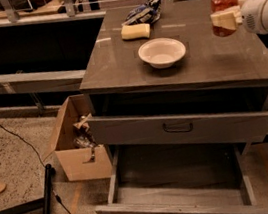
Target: Pick coke can from paper bowl and place on counter
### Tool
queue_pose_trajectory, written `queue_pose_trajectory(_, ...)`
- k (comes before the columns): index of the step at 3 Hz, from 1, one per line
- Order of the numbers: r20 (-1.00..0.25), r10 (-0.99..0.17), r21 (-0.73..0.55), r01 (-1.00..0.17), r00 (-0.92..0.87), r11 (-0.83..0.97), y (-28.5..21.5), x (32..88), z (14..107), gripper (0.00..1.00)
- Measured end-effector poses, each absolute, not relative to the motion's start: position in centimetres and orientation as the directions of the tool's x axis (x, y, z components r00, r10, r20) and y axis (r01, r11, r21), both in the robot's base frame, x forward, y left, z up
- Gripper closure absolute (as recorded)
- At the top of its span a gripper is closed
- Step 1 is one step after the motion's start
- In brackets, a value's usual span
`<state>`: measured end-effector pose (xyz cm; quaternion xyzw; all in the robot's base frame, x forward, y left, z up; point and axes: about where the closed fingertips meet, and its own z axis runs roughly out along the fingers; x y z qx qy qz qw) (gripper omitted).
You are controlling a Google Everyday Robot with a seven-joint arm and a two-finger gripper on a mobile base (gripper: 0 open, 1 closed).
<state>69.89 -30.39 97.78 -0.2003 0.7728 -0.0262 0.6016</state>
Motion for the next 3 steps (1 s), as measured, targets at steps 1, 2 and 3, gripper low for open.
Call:
queue_pose_trajectory(1, -0.916, -0.306, -0.261, -0.194, -0.261, 0.946, -33.1, 68.8, 95.4, 1.0)
queue_pose_trajectory(2, -0.923, -0.248, -0.218, -0.13, -0.295, 0.967, -34.7, 69.1, 92.8, 0.99)
queue_pose_trajectory(3, -0.93, -0.195, -0.168, -0.114, -0.31, 0.979, -34.5, 69.6, 91.0, 0.79)
